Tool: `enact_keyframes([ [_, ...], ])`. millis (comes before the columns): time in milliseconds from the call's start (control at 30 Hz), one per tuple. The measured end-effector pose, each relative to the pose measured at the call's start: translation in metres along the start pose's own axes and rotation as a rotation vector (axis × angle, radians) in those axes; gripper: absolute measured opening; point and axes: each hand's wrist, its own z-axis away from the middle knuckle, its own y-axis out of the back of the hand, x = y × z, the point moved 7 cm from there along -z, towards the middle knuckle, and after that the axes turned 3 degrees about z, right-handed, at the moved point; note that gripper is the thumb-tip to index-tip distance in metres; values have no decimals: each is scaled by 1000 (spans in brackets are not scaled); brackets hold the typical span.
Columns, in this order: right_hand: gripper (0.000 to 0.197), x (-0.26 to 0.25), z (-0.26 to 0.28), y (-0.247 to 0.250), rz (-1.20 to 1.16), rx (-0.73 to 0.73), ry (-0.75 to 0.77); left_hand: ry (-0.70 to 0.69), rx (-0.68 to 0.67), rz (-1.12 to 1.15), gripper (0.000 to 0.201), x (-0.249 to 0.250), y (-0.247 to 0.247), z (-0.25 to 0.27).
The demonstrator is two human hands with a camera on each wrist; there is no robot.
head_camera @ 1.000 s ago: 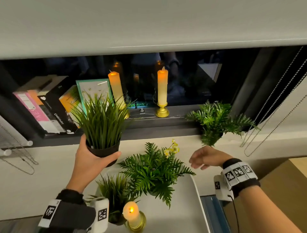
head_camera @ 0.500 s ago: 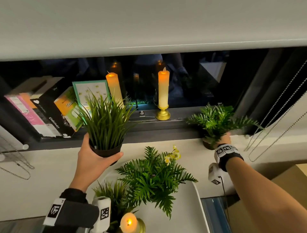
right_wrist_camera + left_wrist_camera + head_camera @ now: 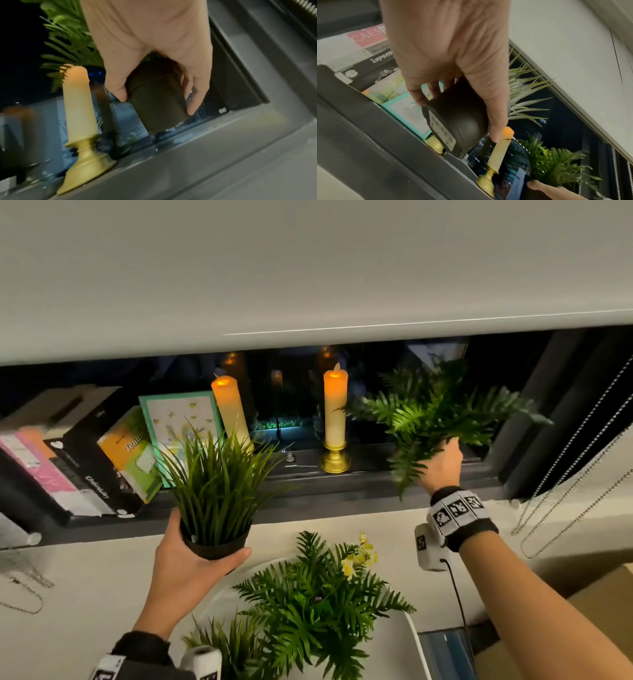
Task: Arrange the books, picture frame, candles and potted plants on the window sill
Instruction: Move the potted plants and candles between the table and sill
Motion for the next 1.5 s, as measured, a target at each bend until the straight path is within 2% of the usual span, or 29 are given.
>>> enact_keyframes([
  [100, 73, -6, -4, -19, 15, -30, -64, 4, -30, 11, 79, -3, -4, -1],
  [200, 76, 2, -8, -42, 57, -64, -125, 13, -60, 19, 83, -7, -4, -4],
  [367, 110, 10, -20, -61, 160, -28, -175, 48, -11, -1, 87, -18, 5, -6],
  [433, 116, 11, -23, -63, 220, -3, -188, 47, 14, -27, 88, -16, 8, -6],
  [533, 114, 12, -28, -65, 240, 22, -204, 58, 49, -50, 99, -16, 10, -5],
  [700, 116, 17, -41, -69, 241, -48, -185, 101, 80, -46, 104, -25, 13, -6],
  [800, 113, 25, -44, -66, 240, -37, -195, 109, 88, -53, 109, -28, 17, -4],
  [867, 109, 28, -45, -63, 234, -5, -201, 104, 99, -55, 107, -27, 20, -2],
  [967, 113, 31, -54, -57, 252, 14, -231, 90, 106, -56, 102, -32, 28, 1],
  [1100, 114, 36, -63, -53, 313, -25, -247, 82, 147, -33, 94, -39, 39, 5],
  [1267, 110, 42, -69, -47, 320, -15, -264, 71, 129, -27, 90, -32, 35, 6],
  [1500, 105, 52, -84, -17, 395, 53, -298, 43, 134, -22, 94, -24, 43, 10],
])
